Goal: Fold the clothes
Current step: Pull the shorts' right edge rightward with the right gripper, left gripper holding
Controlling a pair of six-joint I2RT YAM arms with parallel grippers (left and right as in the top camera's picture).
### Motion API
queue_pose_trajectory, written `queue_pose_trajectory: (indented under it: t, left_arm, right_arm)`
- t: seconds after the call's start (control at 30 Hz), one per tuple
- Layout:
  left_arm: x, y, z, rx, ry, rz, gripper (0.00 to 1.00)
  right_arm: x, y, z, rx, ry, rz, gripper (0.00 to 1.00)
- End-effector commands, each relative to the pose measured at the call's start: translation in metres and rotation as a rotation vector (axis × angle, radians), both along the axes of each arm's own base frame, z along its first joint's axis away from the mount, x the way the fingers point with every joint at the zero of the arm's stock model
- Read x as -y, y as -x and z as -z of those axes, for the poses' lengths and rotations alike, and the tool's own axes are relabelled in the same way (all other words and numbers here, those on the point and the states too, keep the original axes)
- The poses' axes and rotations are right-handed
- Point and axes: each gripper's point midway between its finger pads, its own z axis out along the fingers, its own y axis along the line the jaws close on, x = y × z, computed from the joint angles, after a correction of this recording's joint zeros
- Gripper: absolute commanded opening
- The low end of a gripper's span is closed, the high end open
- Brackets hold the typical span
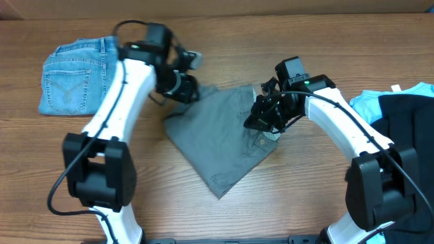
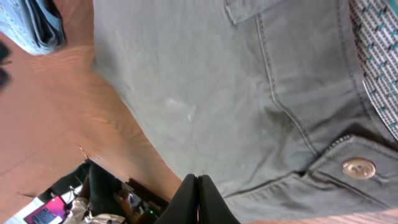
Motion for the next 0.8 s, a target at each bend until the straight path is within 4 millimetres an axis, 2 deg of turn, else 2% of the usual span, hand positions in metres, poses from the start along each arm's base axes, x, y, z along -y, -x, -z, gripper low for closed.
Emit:
queue_pose_trajectory:
  t: [0.0, 0.13, 0.27, 0.4, 0.47, 0.57, 0.7, 0.77]
  left_arm:
    - [0.019, 0.015, 0.031, -0.036, 0.015, 0.083, 0.35]
    - [0.013, 0.024, 0.072, -0.082, -0.059, 0.081, 0.27]
    - [-0.015, 0.037, 0.111, -0.195, -0.208, 0.016, 0.21]
    - [-0.047, 0.041, 0.131, -0.263, -0.328, -0.066, 0.18]
    - [-0.062, 0.037, 0.130, -0.274, -0.339, -0.136, 0.25]
    - [-0.075, 0.029, 0.120, -0.292, -0.308, -0.222, 0.25]
    - [-0.086, 0.015, 0.091, -0.299, -0.244, -0.264, 0.25]
    - [-0.088, 0.007, 0.073, -0.273, -0.205, -0.247, 0.35]
  right_arm:
    - [0.000, 0.003, 0.005, -0.029, 0.000, 0.037, 0.05]
    - [0.002, 0.008, 0.029, -0.061, 0.034, 0.065, 0.05]
    - [0.005, 0.028, 0.056, -0.171, 0.060, 0.125, 0.05]
    - [0.014, 0.046, 0.081, -0.253, 0.089, 0.161, 0.05]
    - [0.018, 0.051, 0.088, -0.270, 0.096, 0.168, 0.05]
    - [0.022, 0.056, 0.094, -0.290, 0.105, 0.177, 0.06]
    - [0.023, 0.057, 0.095, -0.297, 0.107, 0.179, 0.06]
    - [0.024, 0.058, 0.095, -0.299, 0.109, 0.181, 0.06]
